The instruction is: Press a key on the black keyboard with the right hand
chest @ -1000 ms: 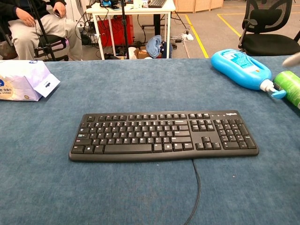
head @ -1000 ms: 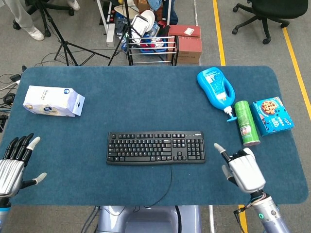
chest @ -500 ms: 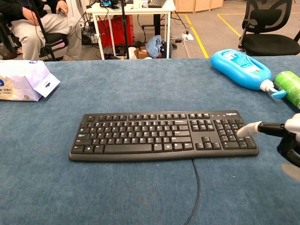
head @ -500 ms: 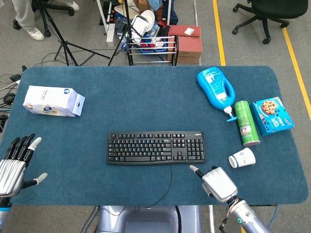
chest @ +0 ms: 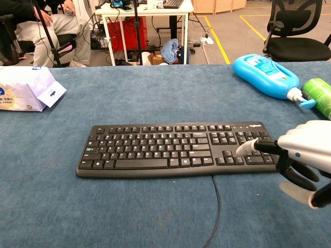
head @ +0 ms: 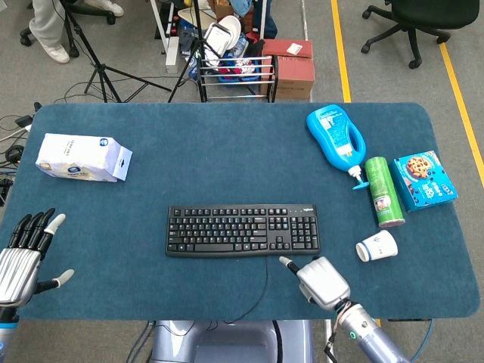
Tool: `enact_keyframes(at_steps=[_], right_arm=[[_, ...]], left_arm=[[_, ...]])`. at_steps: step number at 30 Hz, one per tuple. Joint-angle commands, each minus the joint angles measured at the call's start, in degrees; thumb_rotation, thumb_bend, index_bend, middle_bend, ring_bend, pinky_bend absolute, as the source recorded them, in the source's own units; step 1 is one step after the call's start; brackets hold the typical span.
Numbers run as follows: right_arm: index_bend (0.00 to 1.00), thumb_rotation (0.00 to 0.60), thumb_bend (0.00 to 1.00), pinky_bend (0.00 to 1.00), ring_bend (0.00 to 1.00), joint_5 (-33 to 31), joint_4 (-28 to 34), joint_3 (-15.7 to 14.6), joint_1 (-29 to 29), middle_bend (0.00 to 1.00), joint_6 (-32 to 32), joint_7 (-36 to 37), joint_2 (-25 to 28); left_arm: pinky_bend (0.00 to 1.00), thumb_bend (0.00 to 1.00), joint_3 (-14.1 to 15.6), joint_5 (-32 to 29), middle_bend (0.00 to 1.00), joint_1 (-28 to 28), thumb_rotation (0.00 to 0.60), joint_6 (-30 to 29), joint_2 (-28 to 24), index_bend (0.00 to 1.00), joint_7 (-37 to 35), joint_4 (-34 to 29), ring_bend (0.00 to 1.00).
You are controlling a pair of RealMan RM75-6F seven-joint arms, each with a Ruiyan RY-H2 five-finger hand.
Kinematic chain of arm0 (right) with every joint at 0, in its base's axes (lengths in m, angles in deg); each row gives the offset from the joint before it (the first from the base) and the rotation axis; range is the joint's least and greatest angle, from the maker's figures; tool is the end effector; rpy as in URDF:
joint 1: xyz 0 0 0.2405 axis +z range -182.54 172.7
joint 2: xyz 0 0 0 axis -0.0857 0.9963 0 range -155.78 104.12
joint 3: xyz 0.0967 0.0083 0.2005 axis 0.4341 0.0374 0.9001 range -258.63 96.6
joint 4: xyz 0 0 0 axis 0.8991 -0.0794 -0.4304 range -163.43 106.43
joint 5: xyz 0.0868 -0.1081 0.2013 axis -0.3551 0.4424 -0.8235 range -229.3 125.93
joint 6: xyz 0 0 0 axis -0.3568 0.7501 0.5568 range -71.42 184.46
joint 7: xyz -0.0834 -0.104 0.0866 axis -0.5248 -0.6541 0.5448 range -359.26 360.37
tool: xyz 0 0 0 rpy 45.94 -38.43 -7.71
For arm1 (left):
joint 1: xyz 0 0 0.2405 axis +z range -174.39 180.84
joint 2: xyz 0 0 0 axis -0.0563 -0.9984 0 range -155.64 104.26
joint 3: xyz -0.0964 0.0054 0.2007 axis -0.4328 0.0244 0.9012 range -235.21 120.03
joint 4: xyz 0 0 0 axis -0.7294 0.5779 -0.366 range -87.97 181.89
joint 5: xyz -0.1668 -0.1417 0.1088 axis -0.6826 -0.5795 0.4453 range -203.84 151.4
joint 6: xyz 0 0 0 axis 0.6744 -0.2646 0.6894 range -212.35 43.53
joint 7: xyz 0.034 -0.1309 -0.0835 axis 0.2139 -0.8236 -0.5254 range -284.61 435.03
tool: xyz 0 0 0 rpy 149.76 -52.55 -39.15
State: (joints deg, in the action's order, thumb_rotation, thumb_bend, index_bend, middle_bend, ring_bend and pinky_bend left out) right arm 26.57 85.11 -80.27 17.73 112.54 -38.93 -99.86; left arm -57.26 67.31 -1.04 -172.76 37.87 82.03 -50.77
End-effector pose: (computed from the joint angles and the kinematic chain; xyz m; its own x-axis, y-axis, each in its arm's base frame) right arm -0.1296 -0.1984 -0.0304 0.6209 -0.3275 0.7122 -0.7486 -0.5171 0.4149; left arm -0.2580 0.1767 0.0998 0.4332 -0.0052 0.9013 0.8932 -0.1313 -0.4301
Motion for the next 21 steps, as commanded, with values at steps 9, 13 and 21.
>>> enact_keyframes(at_steps=[9,13,21], right_arm=[[0.14,0.600,0.57,0.49,0.71,-9.1,-2.6,1.9,4.4,0.77,-1.9,-3.1,-3.5],[0.14,0.600,0.57,0.49,0.71,-12.2,-4.4,2.1,5.6,0.77,-2.4,-3.2,-4.4],[0.14,0.600,0.57,0.49,0.71,-16.2,-7.0,1.9,7.5,0.77,-2.8,-2.5,-5.4]], left_arm=[[0.00,0.00,0.0,-0.4,0.00,-0.2,0.600,0.6,0.2,0.00,0.2,0.2,0.00],[0.00,0.00,-0.1,-0.8,0.00,-0.3,0.600,0.9,0.4,0.00,0.3,0.4,0.00],[0.00,0.00,-0.1,-1.1,0.00,-0.5,0.600,1.6,0.7,0.00,0.8,0.6,0.00]])
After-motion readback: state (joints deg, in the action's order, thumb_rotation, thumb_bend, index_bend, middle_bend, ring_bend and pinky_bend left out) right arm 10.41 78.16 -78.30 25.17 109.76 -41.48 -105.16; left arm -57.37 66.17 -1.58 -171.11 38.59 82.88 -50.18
